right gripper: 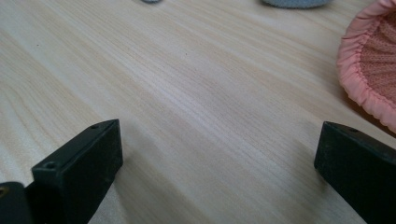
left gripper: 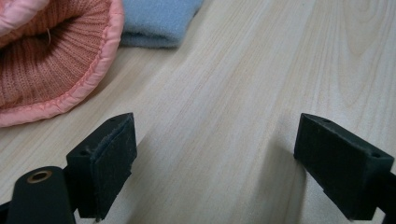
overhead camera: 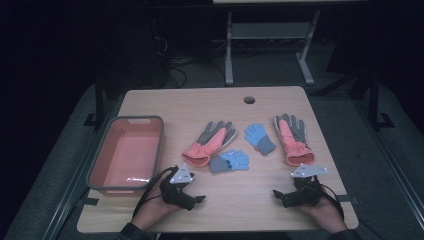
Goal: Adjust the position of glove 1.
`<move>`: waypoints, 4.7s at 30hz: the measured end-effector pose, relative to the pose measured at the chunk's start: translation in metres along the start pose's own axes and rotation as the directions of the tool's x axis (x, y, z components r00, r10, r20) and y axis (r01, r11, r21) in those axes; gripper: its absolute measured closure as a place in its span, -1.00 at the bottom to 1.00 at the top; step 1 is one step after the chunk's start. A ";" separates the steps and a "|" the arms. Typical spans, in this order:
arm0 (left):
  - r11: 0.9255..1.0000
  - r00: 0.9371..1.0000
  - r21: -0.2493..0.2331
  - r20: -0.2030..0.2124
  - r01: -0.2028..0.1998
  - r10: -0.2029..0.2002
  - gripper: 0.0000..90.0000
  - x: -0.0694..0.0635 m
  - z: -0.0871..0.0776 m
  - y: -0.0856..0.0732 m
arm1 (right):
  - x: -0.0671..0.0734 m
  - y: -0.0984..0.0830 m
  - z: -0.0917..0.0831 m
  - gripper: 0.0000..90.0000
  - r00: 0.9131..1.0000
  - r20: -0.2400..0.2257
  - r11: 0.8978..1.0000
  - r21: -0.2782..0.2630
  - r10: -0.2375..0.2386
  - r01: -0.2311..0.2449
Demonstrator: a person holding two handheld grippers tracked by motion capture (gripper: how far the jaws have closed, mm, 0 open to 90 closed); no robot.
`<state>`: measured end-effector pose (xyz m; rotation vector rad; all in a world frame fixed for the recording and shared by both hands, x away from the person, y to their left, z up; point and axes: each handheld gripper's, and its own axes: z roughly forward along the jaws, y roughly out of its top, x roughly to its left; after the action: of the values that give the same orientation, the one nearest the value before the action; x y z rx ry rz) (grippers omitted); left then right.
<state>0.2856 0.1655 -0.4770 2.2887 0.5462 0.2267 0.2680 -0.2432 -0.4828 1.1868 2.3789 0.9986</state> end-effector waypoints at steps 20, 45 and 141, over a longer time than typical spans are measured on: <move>1.000 1.000 -0.001 -0.004 0.001 -0.001 -0.72 0.000 0.001 0.001 | 0.001 0.019 -0.023 -0.04 0.999 -0.011 0.999 -0.025 0.040 -0.040; 1.000 1.000 -0.001 -0.003 0.000 0.000 -0.72 0.000 0.002 0.002 | -0.009 0.093 -0.004 0.51 0.998 -0.007 0.997 -0.039 0.059 -0.060; 1.000 1.000 -0.003 0.000 0.003 -0.003 -0.72 -0.001 0.005 0.004 | 0.016 0.046 -0.021 0.64 0.990 -0.112 0.993 0.090 0.080 -0.071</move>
<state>0.2872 0.1591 -0.4774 2.2845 0.5487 0.2261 0.2738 -0.2206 -0.4349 1.2916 2.5060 1.0238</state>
